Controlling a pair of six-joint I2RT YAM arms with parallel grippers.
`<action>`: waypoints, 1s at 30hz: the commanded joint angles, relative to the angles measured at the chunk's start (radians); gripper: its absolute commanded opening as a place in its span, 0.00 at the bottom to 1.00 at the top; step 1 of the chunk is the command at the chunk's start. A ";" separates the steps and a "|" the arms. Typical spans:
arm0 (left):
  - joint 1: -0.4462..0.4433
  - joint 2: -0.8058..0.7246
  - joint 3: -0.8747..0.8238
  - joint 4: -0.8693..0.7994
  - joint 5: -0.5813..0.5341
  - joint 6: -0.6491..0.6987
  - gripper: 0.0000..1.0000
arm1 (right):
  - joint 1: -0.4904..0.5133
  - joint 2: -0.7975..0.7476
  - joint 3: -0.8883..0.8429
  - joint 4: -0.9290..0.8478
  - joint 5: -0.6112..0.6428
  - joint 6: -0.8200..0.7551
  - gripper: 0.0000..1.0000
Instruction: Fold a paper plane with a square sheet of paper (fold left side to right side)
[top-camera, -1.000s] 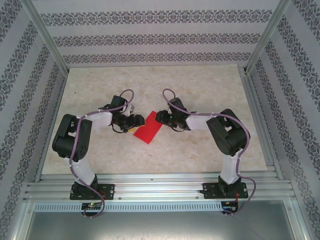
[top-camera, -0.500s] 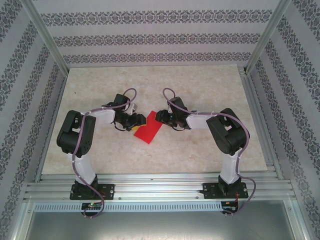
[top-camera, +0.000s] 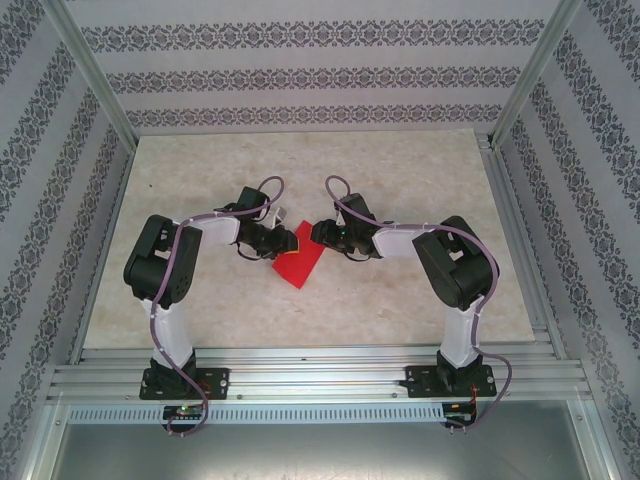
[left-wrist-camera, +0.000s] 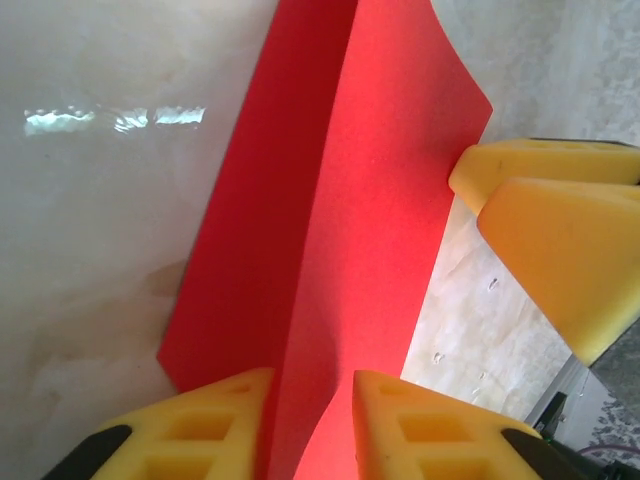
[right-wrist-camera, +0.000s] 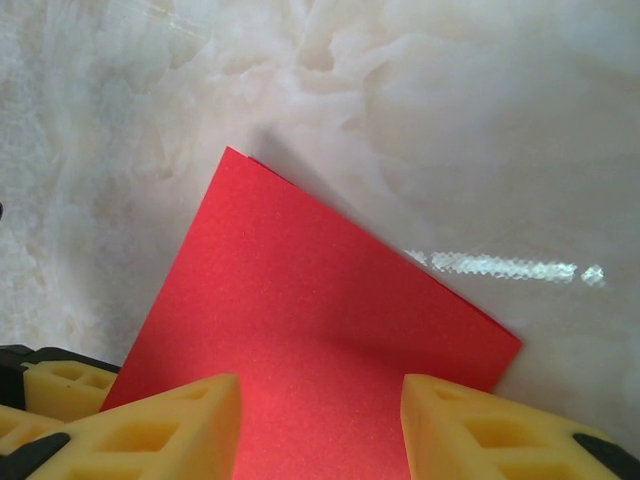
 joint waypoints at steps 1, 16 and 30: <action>-0.004 -0.035 -0.016 0.043 -0.008 -0.009 0.21 | -0.008 -0.013 0.014 0.025 0.001 -0.052 0.47; -0.120 -0.254 -0.251 0.251 -0.225 -0.346 0.08 | 0.183 -0.477 -0.237 -0.083 0.236 -0.424 0.61; -0.155 -0.272 -0.278 0.286 -0.273 -0.440 0.07 | 0.589 -0.456 -0.308 0.015 0.612 -0.645 0.67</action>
